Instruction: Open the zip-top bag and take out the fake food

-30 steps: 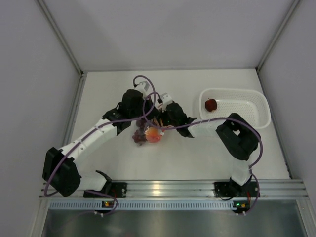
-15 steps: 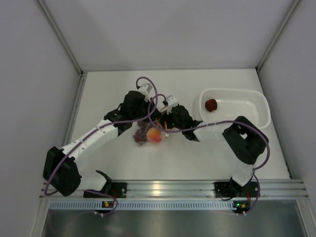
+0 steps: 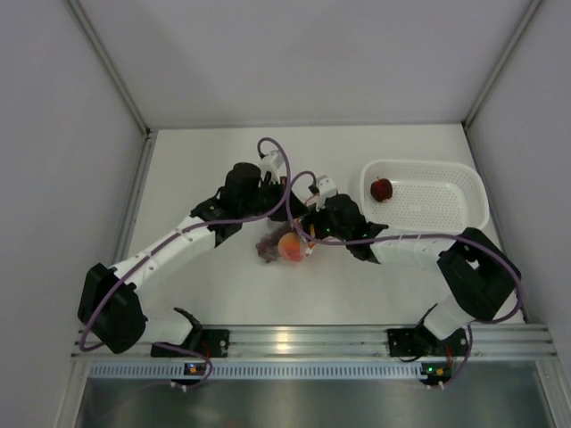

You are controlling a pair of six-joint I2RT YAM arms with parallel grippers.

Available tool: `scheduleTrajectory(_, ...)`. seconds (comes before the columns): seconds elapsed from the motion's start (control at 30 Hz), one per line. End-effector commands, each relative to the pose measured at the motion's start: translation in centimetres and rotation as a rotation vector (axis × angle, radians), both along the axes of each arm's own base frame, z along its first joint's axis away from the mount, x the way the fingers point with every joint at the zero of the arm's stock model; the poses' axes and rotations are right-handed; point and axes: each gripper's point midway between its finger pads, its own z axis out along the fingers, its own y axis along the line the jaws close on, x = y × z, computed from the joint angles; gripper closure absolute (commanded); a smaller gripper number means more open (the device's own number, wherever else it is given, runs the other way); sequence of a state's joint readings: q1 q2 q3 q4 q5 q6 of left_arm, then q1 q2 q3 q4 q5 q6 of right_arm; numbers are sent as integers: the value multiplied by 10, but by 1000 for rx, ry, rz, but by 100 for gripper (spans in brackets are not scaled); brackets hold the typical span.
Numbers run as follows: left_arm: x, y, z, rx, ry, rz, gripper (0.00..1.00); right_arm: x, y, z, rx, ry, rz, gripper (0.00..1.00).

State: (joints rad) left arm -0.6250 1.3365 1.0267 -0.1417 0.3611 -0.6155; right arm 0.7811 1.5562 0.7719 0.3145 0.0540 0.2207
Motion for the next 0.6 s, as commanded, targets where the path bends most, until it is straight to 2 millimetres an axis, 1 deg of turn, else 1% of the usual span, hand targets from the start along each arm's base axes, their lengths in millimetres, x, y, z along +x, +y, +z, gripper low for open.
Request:
scheduleTrajectory(0.0, 33, 29, -37, 125, 0, 155, 100, -9, 30, 107, 289, -145, 99, 64)
scheduleTrajectory(0.03, 32, 29, -39, 128, 2, 156, 100, -4, 25, 112, 299, -143, 50, 65)
scheduleTrajectory(0.07, 33, 30, -39, 131, 0, 163, 100, -5, 23, 112, 308, -126, 32, 66)
scheduleTrajectory(0.1, 34, 32, -40, 135, -1, 176, 100, -4, 18, 118, 331, -124, -10, 66)
scheduleTrajectory(0.2, 39, 42, -44, 154, -1, 241, 100, -6, 11, 121, 349, -130, -33, 67)
scheduleTrajectory(0.33, 47, 54, -50, 171, 13, 346, 100, -13, 11, 110, 321, -126, -10, 69)
scheduleTrajectory(0.4, 53, 62, -51, 183, 8, 403, 100, -18, 12, 97, 285, -110, 3, 70)
scheduleTrajectory(0.47, 55, 63, -52, 182, 13, 425, 100, -23, 13, 84, 257, -94, 9, 71)
scheduleTrajectory(0.57, 58, 71, -53, 195, 5, 475, 100, -25, 7, 71, 230, -77, -29, 71)
